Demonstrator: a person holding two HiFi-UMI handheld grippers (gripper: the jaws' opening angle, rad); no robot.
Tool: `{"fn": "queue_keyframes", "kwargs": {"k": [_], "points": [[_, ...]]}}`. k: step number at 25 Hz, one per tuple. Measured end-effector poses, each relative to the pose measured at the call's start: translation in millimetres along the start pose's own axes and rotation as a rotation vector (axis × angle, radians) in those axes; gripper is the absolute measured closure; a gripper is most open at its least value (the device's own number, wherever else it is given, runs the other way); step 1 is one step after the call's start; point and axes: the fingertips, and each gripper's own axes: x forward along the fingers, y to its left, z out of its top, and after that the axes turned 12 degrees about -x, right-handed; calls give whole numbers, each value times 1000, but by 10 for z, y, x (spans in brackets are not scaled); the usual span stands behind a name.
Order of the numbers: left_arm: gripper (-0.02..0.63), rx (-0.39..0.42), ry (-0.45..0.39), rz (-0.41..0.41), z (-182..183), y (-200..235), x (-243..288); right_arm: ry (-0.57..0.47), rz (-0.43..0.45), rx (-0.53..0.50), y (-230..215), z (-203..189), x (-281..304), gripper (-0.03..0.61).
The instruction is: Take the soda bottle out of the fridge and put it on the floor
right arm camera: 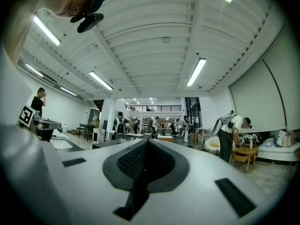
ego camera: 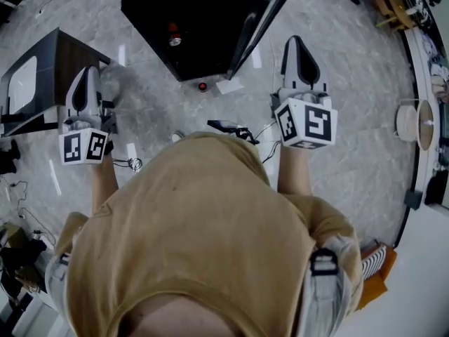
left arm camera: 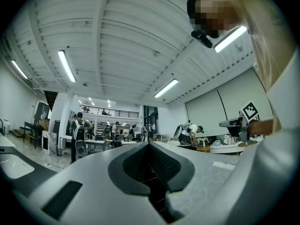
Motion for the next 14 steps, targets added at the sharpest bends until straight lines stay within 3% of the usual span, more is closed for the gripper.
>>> {"fn": "queue_keyframes", "kwargs": {"k": [9, 14], "points": [[618, -17, -28, 4, 70, 163, 151, -5, -25, -4, -29, 6, 86, 578], [618, -9, 1, -23, 21, 123, 207, 2, -19, -11, 18, 24, 149, 578]]}}
